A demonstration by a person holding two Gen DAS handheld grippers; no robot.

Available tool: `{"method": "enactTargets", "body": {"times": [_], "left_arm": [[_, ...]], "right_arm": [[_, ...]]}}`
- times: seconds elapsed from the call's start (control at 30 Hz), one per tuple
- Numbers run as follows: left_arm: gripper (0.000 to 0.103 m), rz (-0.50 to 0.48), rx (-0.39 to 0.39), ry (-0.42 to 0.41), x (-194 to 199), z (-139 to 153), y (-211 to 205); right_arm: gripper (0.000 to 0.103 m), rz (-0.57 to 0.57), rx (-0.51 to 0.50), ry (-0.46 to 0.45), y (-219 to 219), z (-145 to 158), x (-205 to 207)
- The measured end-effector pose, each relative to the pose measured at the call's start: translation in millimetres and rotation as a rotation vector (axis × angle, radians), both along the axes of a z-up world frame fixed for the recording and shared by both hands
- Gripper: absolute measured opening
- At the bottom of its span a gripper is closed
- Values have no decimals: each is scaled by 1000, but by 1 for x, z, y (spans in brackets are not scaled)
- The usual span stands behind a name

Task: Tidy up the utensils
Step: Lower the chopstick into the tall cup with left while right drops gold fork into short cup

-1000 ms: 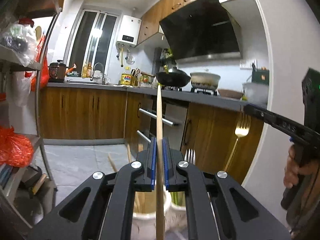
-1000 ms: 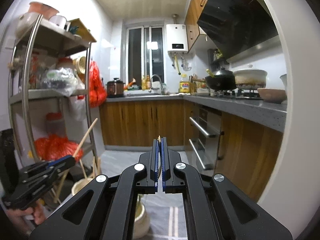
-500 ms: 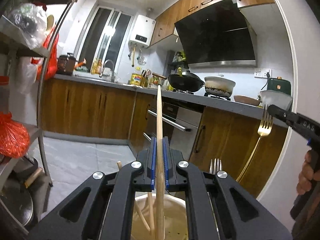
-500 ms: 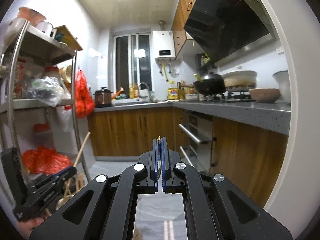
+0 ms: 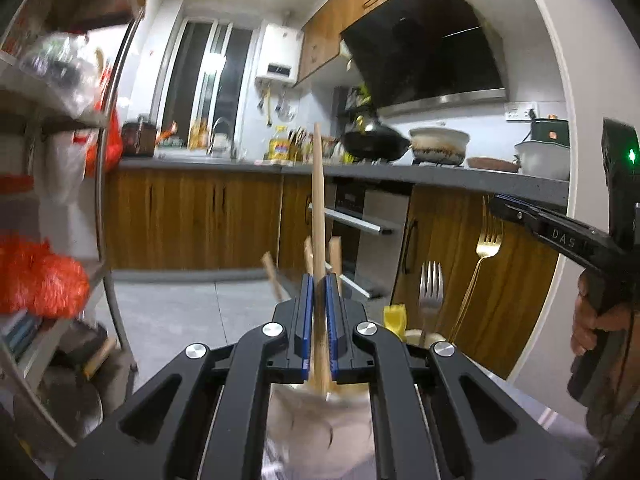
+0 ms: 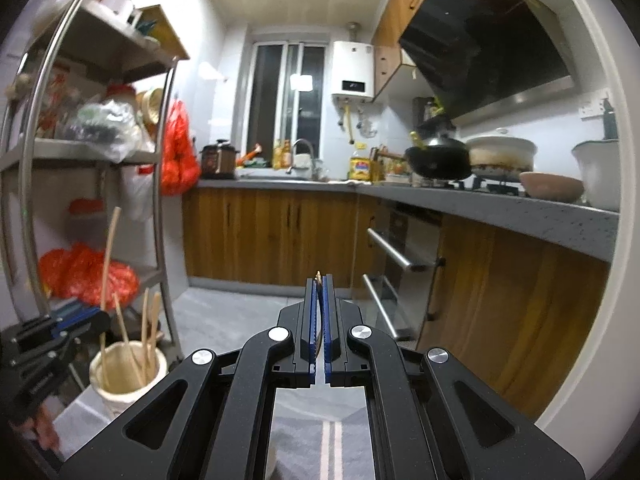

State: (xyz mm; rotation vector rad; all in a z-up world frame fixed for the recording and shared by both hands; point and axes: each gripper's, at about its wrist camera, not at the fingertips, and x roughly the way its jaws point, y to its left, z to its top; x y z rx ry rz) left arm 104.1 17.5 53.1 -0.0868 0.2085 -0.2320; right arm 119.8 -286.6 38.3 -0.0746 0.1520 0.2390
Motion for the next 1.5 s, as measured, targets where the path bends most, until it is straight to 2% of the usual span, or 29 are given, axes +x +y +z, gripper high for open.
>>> {"method": "enactTargets", "body": {"times": [0.2,0.53,0.67,0.8,0.97,1.07,1.13,1.2,1.27,1.33,1.37,1.43,1.5], "left_arm": [[6,23,-25,65,9,-13,11],[9,25,-9,72,12,-19,12],[22,19,-3,65,9,-21,11],[25,19,21,56,6,-21,7],[32,18,29,51,4,-21,6],[33,25,28,47,3,-21,8],[36,30,30,45,2,-21,8],[41,38,38,40,1,-20,8],[47,39,42,37,0,-20,7],[56,41,49,33,-2,-20,6],[61,46,56,27,-4,-19,5],[71,55,69,17,-7,-16,4],[92,64,73,9,-12,-13,2]], "right_arm": [[3,8,-27,44,10,-11,7],[4,10,-11,72,12,-19,15],[4,19,8,85,9,-20,18],[5,24,20,95,7,-21,20],[14,38,28,97,7,-21,19],[28,44,57,95,4,-20,18],[46,52,90,94,0,-18,15],[51,53,100,85,-2,-16,12],[62,57,108,77,-3,-13,9],[92,62,131,75,-7,-12,6],[96,66,148,76,-11,-12,4],[98,78,163,95,-17,-11,1],[98,68,174,97,-24,-11,-3]]}}
